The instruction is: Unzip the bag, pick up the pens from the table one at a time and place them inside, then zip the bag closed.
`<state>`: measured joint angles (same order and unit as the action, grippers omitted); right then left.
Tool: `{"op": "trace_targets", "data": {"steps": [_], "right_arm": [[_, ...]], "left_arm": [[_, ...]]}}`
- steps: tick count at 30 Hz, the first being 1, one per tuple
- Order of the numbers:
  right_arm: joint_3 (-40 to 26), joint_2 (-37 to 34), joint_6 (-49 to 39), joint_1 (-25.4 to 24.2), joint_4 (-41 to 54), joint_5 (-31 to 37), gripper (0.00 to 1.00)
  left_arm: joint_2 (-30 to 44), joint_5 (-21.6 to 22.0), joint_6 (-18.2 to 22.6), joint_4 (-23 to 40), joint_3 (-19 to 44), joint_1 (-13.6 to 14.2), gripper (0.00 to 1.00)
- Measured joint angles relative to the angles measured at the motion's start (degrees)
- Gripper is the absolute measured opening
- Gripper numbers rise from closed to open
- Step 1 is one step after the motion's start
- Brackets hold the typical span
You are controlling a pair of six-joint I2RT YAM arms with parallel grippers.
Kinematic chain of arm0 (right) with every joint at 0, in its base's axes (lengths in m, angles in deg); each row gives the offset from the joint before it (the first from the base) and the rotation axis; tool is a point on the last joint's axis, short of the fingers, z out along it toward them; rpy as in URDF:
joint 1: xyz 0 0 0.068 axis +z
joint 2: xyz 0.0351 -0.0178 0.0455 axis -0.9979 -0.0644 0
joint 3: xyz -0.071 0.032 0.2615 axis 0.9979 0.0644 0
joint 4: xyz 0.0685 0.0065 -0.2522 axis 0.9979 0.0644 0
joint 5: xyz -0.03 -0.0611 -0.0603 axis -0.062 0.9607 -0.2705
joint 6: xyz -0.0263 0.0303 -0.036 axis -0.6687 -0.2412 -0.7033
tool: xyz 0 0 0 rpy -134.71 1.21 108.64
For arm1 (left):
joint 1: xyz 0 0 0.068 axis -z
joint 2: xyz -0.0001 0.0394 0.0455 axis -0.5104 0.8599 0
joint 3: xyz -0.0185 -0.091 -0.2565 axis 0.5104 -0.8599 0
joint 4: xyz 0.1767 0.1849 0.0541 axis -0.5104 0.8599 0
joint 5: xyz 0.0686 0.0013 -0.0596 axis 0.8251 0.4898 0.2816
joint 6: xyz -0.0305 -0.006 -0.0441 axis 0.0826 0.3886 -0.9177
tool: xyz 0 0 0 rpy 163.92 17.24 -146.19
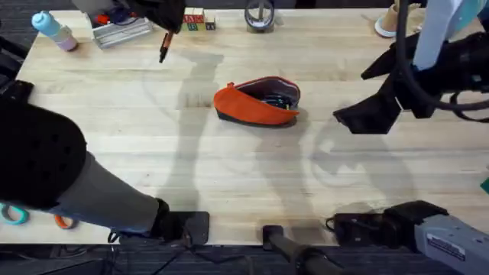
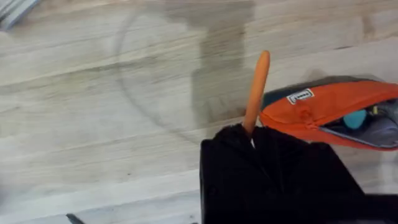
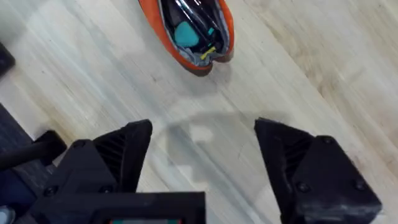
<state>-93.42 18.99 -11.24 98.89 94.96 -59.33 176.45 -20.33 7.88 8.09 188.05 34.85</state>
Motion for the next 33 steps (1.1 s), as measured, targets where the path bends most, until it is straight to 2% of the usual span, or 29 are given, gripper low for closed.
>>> {"op": "trace_targets", "data": {"steps": [10,17,23,29,33], "right_arm": [[0.00,0.01,0.00,0.00,-0.01,-0.01,0.995],[0.00,0.02,0.00,0.00,-0.01,-0.01,0.996],[0.00,0.00,0.00,0.00,-0.01,0.00,0.996],[0.00,0.00,0.00,0.00,-0.01,0.00,0.995],[0.00,0.00,0.00,0.00,-0.01,-0.01,0.996]], "left_arm": [[0.00,-1.68,3.67,-0.01,0.00,5.55,0.043],[0.00,-6.01,9.25,0.01,0.00,6.13,0.043],[0.00,-10.54,17.75,2.58,0.00,6.10,0.043],[0.00,-12.29,27.64,4.34,0.00,6.49,0.043],[0.00,-12.53,34.06,4.34,0.00,7.96,0.043]]}}
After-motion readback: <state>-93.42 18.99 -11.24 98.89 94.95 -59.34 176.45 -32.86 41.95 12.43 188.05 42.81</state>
